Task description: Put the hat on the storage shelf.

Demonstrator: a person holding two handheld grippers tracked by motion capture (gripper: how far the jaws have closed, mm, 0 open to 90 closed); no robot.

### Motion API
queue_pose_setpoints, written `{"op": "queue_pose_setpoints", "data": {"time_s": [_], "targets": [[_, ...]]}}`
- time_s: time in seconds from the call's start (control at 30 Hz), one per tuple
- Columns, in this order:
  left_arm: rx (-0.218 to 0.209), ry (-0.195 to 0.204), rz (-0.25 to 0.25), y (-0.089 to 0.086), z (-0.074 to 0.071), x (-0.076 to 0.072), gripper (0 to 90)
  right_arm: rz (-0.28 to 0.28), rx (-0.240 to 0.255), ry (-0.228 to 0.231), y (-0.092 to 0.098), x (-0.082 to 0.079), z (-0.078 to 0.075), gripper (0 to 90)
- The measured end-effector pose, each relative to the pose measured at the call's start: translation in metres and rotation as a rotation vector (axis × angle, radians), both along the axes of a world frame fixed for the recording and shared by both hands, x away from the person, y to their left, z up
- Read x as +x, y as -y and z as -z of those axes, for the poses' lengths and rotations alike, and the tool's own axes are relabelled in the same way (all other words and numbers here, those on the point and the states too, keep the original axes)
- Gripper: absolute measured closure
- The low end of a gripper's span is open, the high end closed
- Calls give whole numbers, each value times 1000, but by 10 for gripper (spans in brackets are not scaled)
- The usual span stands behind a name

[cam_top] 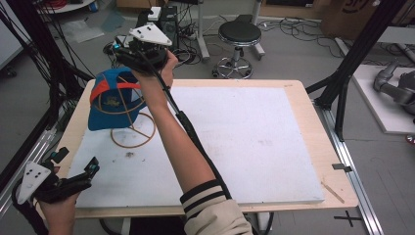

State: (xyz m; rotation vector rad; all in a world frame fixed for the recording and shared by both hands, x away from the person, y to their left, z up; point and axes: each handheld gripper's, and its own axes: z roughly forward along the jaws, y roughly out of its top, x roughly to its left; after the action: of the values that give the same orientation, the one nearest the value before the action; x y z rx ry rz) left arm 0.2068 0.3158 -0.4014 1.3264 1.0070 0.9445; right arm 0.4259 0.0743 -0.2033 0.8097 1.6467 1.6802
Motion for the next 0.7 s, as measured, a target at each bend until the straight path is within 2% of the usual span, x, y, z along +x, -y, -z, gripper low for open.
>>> {"op": "queue_pose_setpoints", "data": {"time_s": [0.23, 0.6, 0.7], "targets": [[9, -6, 24, 7, 0, 7, 25, 31, 19, 23, 24, -4, -4, 297], [15, -6, 41, 14, 1, 15, 25, 30, 13, 53, 56, -14, -4, 260], [14, -9, 43, 14, 1, 15, 25, 33, 24, 46, 69, -16, -5, 242]]}}
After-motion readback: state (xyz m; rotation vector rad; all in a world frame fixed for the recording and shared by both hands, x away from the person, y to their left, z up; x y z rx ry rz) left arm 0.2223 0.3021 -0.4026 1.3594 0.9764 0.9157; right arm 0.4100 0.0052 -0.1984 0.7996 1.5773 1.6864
